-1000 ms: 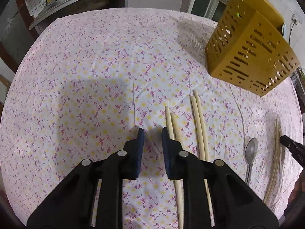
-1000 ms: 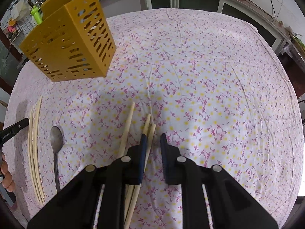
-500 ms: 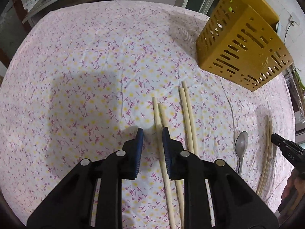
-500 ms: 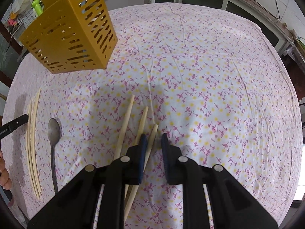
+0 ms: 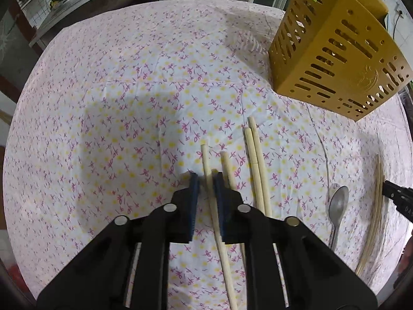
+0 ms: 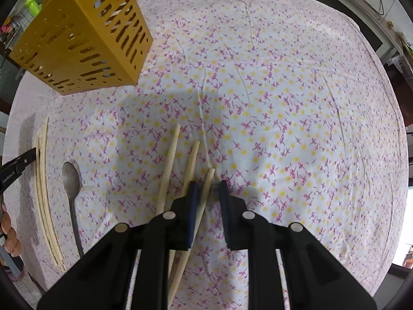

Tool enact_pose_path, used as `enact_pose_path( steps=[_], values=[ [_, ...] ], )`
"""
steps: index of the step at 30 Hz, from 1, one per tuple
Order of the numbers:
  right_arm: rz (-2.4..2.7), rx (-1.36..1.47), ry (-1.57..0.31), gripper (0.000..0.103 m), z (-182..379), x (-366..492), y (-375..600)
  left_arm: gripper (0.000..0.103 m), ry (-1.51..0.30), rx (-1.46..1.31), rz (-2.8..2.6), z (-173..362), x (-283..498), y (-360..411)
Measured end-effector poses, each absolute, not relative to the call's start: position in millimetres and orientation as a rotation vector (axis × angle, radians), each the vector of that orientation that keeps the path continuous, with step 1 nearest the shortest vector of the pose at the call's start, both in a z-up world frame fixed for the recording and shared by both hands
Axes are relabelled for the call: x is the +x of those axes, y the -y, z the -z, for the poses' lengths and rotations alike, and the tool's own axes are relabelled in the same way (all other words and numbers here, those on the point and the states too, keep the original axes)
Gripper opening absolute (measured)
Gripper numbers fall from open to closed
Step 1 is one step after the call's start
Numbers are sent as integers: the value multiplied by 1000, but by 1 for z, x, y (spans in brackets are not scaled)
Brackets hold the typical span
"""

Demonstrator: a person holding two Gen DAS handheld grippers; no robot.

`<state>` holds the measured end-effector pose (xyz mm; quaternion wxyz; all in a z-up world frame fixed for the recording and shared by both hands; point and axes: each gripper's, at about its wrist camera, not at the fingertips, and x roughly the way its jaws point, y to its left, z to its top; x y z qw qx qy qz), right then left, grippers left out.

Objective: Organize utensils
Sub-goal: 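Grasp a wooden chopstick with the left tool while the right tool grasps another chopstick, then lift the chopstick with the left tool while the right tool carries its chopstick toward the holder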

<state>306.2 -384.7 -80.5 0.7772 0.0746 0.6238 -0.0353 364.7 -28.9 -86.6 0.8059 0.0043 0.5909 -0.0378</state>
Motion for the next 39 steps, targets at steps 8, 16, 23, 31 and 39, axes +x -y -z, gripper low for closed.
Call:
enact_pose_path(
  steps=[8, 16, 23, 31, 39],
  values=[
    [58, 185, -1313, 10, 78, 298, 389, 6, -1244, 3, 101, 82, 357, 11],
    [44, 175, -1222, 8, 59, 288, 389, 5, -1183, 8, 137, 63, 332, 6],
    [42, 165, -1121, 7, 34, 276, 391, 5, -1123, -21, 169, 34, 317, 6],
    [39, 96, -932, 6, -9, 259, 383, 5, -940, -5, 201, -9, 300, 15],
    [91, 39, -699, 6, -46, 243, 369, 5, -679, 46, 217, -64, 274, 30]
  ],
)
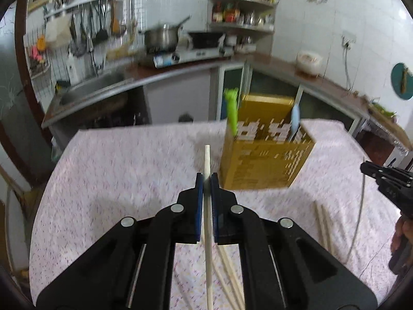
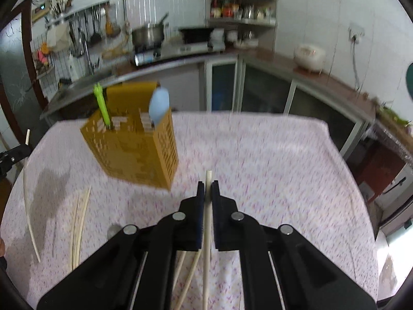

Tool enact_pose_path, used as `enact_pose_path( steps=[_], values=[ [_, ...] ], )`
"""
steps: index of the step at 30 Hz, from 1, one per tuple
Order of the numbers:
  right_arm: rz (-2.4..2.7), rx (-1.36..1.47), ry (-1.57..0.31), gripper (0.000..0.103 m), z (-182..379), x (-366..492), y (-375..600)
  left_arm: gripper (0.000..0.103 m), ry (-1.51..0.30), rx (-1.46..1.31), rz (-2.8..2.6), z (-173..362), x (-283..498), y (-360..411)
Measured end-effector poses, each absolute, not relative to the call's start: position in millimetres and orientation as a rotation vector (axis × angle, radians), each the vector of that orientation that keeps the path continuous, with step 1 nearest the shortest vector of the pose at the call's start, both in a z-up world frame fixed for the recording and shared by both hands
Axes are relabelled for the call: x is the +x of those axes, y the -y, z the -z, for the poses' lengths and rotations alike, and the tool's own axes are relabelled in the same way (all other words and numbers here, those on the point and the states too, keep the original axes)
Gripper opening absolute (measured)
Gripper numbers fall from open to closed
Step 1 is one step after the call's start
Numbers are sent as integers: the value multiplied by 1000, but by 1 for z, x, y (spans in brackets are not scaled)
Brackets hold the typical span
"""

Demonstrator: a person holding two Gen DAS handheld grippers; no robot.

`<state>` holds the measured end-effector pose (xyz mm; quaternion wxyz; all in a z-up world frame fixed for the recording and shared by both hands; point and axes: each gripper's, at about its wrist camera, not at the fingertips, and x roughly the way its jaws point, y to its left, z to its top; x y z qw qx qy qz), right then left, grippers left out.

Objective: Organize utensils
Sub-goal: 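Lift the chopstick with the left tool while the right tool carries its chopstick toward the holder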

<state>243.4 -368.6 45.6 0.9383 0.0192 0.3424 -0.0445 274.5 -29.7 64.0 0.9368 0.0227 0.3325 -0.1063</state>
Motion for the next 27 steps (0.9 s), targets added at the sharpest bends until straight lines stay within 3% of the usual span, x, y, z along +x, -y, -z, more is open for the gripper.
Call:
enact_pose_path(
  steps=[14, 27],
  values=[
    [108, 24, -395, 6, -113, 228, 347, 5, -475, 0, 270, -89, 289, 45],
    [55, 22, -313, 6, -174, 260, 336, 5, -285, -18, 309, -140, 336, 80]
  ],
)
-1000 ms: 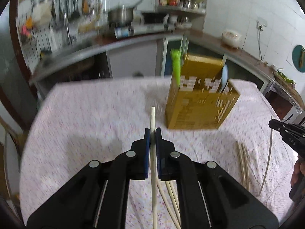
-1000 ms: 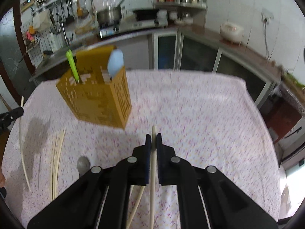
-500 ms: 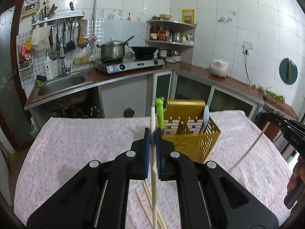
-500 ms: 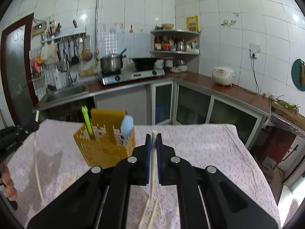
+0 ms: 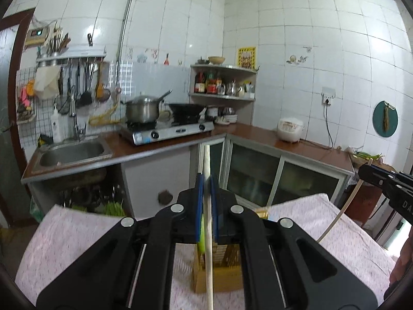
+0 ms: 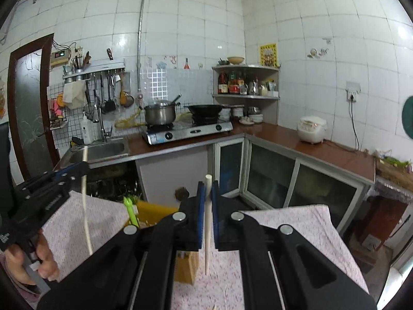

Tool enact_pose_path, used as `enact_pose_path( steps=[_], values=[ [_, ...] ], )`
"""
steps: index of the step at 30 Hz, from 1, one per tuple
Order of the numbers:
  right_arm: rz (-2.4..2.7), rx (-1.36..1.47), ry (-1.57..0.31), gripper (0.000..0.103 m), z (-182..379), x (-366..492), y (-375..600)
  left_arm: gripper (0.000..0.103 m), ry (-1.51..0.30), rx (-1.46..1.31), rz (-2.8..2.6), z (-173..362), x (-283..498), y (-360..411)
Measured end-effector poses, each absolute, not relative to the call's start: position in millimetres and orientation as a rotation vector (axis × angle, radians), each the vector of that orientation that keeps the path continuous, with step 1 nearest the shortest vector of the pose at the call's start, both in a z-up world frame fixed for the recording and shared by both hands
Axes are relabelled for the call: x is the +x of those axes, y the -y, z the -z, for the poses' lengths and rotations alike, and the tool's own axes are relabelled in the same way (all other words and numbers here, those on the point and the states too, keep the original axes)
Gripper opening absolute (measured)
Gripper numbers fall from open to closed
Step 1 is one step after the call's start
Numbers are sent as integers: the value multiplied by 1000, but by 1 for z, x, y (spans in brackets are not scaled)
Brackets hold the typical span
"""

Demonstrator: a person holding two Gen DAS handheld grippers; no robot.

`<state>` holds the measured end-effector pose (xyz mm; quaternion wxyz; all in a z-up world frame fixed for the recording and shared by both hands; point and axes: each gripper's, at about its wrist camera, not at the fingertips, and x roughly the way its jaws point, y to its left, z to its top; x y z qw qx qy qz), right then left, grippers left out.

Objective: Organize utensils
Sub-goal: 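Lift the chopstick with the left tool while the right tool carries its chopstick toward the holder, then drop the chopstick into the holder with the left tool while the right tool releases its chopstick there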

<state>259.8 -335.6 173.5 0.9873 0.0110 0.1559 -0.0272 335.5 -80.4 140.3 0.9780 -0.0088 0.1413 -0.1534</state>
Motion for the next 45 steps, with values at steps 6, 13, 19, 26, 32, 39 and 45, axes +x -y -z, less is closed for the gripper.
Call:
enact_pose_path(
  steps=[6, 13, 19, 26, 32, 39, 45],
  values=[
    [29, 14, -298, 6, -201, 272, 327, 5, -235, -37, 302, -163, 355, 92],
    [10, 3, -288, 5, -224, 287, 315, 5, -181, -60, 295, -179, 381, 100],
    [-11, 32, -320, 6, -203, 305, 314, 5, -192, -85, 289, -160, 410, 106],
    [-33, 49, -391, 6, -166, 323, 320, 5, -244, -120, 301, -121, 432, 104],
    [-40, 42, -440, 6, -141, 328, 318, 5, -271, -102, 291, -99, 438, 103],
    [-48, 49, -480, 6, -117, 336, 318, 5, -299, -32, 297, -73, 426, 102],
    [-60, 74, -518, 6, -99, 346, 321, 5, -330, -63, 311, -63, 419, 92]
  ],
)
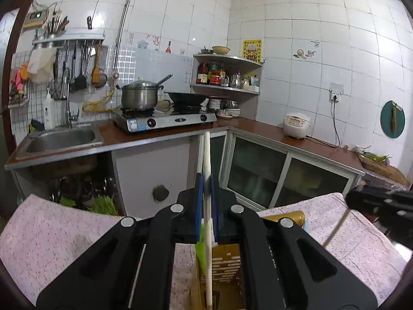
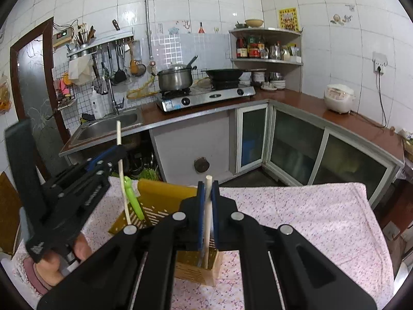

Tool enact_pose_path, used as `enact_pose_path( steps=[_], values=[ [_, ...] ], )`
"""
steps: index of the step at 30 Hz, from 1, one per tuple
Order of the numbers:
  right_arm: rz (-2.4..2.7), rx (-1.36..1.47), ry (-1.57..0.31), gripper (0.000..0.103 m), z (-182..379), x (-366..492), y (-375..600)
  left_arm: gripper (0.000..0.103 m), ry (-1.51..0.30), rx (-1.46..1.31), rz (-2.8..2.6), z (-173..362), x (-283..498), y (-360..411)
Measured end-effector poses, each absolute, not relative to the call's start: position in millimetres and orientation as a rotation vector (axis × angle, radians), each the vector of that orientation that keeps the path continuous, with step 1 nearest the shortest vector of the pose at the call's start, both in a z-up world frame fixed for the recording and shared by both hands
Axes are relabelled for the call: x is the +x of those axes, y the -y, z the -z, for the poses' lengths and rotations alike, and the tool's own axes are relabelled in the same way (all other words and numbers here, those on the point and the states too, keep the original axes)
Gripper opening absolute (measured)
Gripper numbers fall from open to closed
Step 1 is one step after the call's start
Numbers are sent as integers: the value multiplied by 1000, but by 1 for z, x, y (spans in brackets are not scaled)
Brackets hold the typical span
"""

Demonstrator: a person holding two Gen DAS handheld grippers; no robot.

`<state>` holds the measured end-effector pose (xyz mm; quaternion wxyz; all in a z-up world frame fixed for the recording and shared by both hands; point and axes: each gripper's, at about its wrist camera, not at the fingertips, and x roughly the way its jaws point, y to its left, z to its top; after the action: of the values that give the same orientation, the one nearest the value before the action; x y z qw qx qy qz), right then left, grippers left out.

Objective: Organize utensils
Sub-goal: 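Drop the chopstick into the holder with the left tool while the right tool releases its chopstick there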

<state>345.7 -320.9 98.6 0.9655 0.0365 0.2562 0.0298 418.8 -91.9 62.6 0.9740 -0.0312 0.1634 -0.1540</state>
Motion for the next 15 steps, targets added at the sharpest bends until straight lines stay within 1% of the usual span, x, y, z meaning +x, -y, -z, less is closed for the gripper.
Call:
enact_pose_path(
  steps=[3, 9, 10, 12, 14, 15],
  values=[
    [-62, 71, -525, 6, -89, 349, 320, 5, -338, -61, 317, -60, 416, 89],
    [-73, 93, -528, 6, -89, 350, 324, 5, -357, -45, 315, -53, 410, 87],
    [-74, 93, -535, 9, -88, 350, 325, 5, -363, -49, 316, -53, 410, 86],
    [-85, 113, -550, 9, -86, 353, 327, 5, -379, -61, 320, -52, 409, 84],
    [-83, 125, -558, 9, -84, 353, 330, 7, -383, -64, 325, -53, 405, 83],
    [-76, 123, -556, 9, -84, 352, 331, 12, -384, -66, 328, -54, 401, 81]
  ],
)
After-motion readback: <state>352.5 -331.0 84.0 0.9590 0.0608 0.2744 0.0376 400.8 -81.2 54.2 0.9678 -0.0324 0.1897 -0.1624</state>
